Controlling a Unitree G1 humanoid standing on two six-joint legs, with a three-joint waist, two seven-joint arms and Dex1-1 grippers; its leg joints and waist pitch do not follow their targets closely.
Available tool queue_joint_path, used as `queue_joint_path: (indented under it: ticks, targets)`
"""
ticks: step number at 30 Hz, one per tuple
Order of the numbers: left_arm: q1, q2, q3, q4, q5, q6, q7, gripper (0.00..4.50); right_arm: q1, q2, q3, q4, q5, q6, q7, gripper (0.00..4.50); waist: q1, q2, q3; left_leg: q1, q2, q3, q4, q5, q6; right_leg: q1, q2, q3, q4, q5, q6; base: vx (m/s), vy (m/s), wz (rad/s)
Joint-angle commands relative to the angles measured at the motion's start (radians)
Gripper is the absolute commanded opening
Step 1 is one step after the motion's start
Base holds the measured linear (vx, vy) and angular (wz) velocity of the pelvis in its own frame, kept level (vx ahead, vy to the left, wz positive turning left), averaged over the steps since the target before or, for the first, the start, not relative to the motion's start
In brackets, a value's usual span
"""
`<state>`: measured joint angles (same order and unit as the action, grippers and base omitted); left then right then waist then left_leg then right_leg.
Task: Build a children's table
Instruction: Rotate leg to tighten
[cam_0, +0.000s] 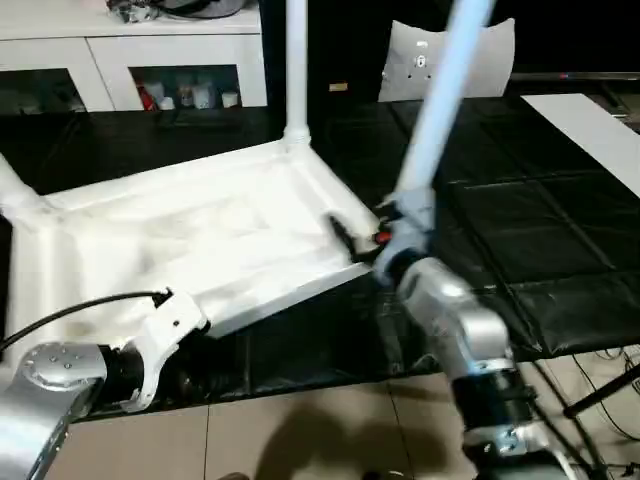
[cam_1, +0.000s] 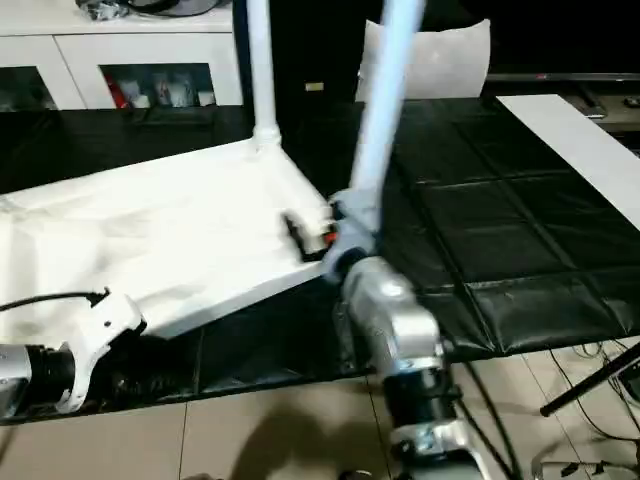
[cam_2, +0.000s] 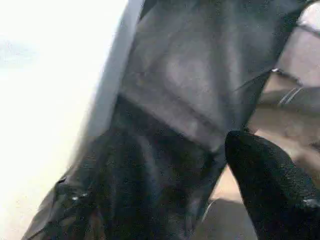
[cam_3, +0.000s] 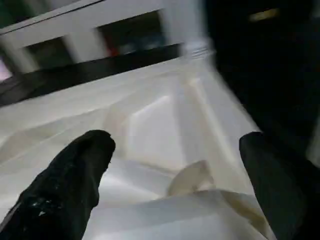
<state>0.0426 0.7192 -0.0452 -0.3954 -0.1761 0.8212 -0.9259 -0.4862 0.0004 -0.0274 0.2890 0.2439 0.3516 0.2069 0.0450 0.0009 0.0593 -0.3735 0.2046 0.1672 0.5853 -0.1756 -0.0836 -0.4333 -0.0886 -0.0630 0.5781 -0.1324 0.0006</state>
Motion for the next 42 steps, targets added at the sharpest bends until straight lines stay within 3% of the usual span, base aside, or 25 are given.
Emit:
queue_joint_path:
  ticks: [1,2,4,5,6,7,9,10,14,16,17,22,27,28,30,33,35,36,37,42]
  targets:
    - [-0.002,0.005,-0.011,0.024,0.033,-0.021,0.026,3.43,-0.011,-0.020,-0.041,0.021,-0.012,-0.022,-0.034,4.50,-0.008,0.024,-0.053,0.020,0.004,0.000,-0.088,-0.404,-0.047,0.039,-0.019,0.032,-0.064,-0.378,-0.105,0.000,0.000,0.00]
    - [-0.016,-0.005,-0.019,0.050,0.050,-0.035,0.046,3.43,-0.019,-0.036,-0.054,0.034,-0.014,-0.034,-0.040,4.50,-0.007,0.030,-0.055,0.020,0.003,-0.001,-0.088,-0.400,-0.048,0.041,-0.020,0.032,-0.062,-0.374,-0.107,0.000,0.000,0.00]
    - [-0.040,-0.019,-0.031,0.085,0.072,-0.059,0.078,3.43,-0.033,-0.063,-0.081,0.057,-0.016,-0.051,-0.049,4.50,-0.007,0.025,-0.055,0.020,0.002,0.002,-0.084,-0.402,-0.043,0.041,-0.020,0.031,-0.065,-0.389,-0.109,0.000,0.000,0.00]
    - [-0.057,-0.030,-0.033,0.105,0.079,-0.070,0.102,3.43,-0.042,-0.087,-0.102,0.071,-0.017,-0.062,-0.056,4.50,-0.005,0.030,-0.057,0.025,0.003,0.003,-0.082,-0.400,-0.042,0.039,-0.020,0.031,-0.068,-0.396,-0.109,0.000,0.000,0.00]
    - [-0.063,-0.033,-0.035,0.112,0.084,-0.076,0.109,3.43,-0.045,-0.099,-0.111,0.077,-0.017,-0.067,-0.057,4.50,-0.004,0.029,-0.057,0.026,0.004,0.004,-0.081,-0.396,-0.043,0.039,-0.020,0.031,-0.067,-0.391,-0.111,0.000,0.000,0.00]
    - [-0.066,-0.034,-0.037,0.118,0.086,-0.084,0.114,3.43,-0.050,-0.105,-0.117,0.088,-0.018,-0.075,-0.060,4.50,0.001,0.035,-0.060,0.024,0.003,0.003,-0.080,-0.384,-0.043,0.042,-0.021,0.031,-0.064,-0.380,-0.115,0.000,0.000,0.00]
    - [-0.079,-0.038,-0.041,0.133,0.093,-0.095,0.129,3.43,-0.061,-0.129,-0.137,0.110,-0.017,-0.091,-0.064,4.50,0.005,0.030,-0.062,0.025,0.003,0.004,-0.078,-0.368,-0.042,0.043,-0.019,0.030,-0.062,-0.360,-0.120,0.000,0.000,0.00]
    - [-0.086,-0.041,-0.042,0.142,0.097,-0.104,0.137,3.43,-0.065,-0.140,-0.146,0.121,-0.017,-0.098,-0.065,4.50,0.007,0.034,-0.065,0.026,0.004,0.005,-0.077,-0.362,-0.043,0.043,-0.018,0.030,-0.058,-0.347,-0.125,0.000,0.000,0.00]
    - [-0.122,-0.069,-0.053,0.193,0.112,-0.135,0.178,3.43,-0.083,-0.194,-0.169,0.171,-0.018,-0.128,-0.064,4.50,0.014,0.030,-0.068,0.020,0.002,0.007,-0.073,-0.323,-0.037,0.052,-0.018,0.029,-0.051,-0.277,-0.149,0.000,0.000,0.00]
    - [-0.142,-0.089,-0.068,0.224,0.126,-0.158,0.204,3.43,-0.090,-0.215,-0.172,0.196,-0.020,-0.144,-0.063,4.50,0.015,0.028,-0.070,0.021,0.001,0.009,-0.071,-0.314,-0.033,0.052,-0.018,0.029,-0.051,-0.272,-0.153,0.000,0.000,0.00]
    - [-0.158,-0.108,-0.072,0.247,0.136,-0.175,0.227,3.43,-0.094,-0.227,-0.177,0.209,-0.022,-0.155,-0.060,4.50,0.015,0.016,-0.073,0.017,0.000,0.010,-0.070,-0.297,-0.026,0.058,-0.019,0.028,-0.051,-0.270,-0.156,0.000,0.000,0.00]
    - [-0.234,-0.188,-0.070,0.343,0.170,-0.272,0.337,3.43,-0.114,-0.295,-0.204,0.277,-0.041,-0.203,-0.068,4.50,0.016,0.019,-0.076,0.015,-0.001,0.012,-0.063,-0.282,-0.014,0.057,-0.022,0.026,-0.053,-0.302,-0.152,0.000,0.000,0.00]
    - [-0.240,-0.238,-0.043,0.360,0.155,-0.315,0.378,3.43,-0.110,-0.324,-0.221,0.289,-0.036,-0.215,-0.065,4.50,0.015,0.014,-0.077,0.010,-0.002,0.012,-0.058,-0.266,-0.001,0.060,-0.022,0.023,-0.053,-0.301,-0.148,0.000,0.000,0.00]
    - [-0.233,-0.263,-0.016,0.351,0.117,-0.291,0.373,3.72,-0.102,-0.327,-0.215,0.284,-0.037,-0.220,-0.053,4.50,0.015,0.013,-0.077,0.008,-0.002,0.012,-0.058,-0.263,0.001,0.060,-0.021,0.023,-0.052,-0.299,-0.148,0.000,0.000,0.00]
    - [-0.209,-0.293,0.030,0.317,0.063,-0.254,0.371,3.78,-0.074,-0.320,-0.189,0.248,-0.039,-0.217,-0.017,4.50,0.011,0.012,-0.076,0.006,-0.003,0.014,-0.057,-0.261,0.005,0.062,-0.021,0.022,-0.053,-0.304,-0.152,0.000,0.000,0.00]
    - [-0.143,-0.315,0.062,0.239,0.022,-0.240,0.378,3.83,-0.023,-0.296,-0.145,0.177,-0.021,-0.200,0.061,4.50,0.006,0.005,-0.074,-0.001,0.001,0.010,-0.058,-0.269,0.027,0.065,-0.026,0.020,-0.054,-0.333,-0.148,0.000,0.000,0.00]
    - [-0.099,-0.323,0.078,0.202,0.012,-0.248,0.395,4.12,0.011,-0.286,-0.114,0.137,-0.009,-0.190,0.102,4.50,-0.001,0.007,-0.071,0.001,0.000,0.012,-0.059,-0.287,0.037,0.056,-0.021,0.018,-0.064,-0.375,-0.142,0.000,0.000,0.00]
    - [-0.091,-0.326,0.083,0.196,0.010,-0.250,0.399,4.12,0.018,-0.284,-0.108,0.130,-0.010,-0.190,0.106,4.50,-0.003,0.002,-0.070,-0.002,0.002,0.011,-0.060,-0.294,0.038,0.058,-0.022,0.018,-0.064,-0.383,-0.138,0.000,0.000,0.00]
    - [-0.039,-0.350,0.121,0.160,-0.005,-0.257,0.429,4.18,0.066,-0.275,-0.072,0.083,-0.011,-0.183,0.131,4.50,-0.005,-0.001,-0.063,-0.001,0.004,0.010,-0.062,-0.317,0.040,0.053,-0.021,0.017,-0.072,-0.435,-0.122,0.000,0.000,0.00]
    - [-0.002,-0.402,0.187,0.128,0.015,-0.280,0.525,4.41,0.124,-0.270,-0.026,0.006,0.012,-0.148,0.192,4.50,-0.005,0.004,-0.056,0.010,0.003,0.006,-0.065,-0.381,0.032,0.039,-0.014,0.012,-0.089,-0.540,-0.065,0.000,0.000,0.00]
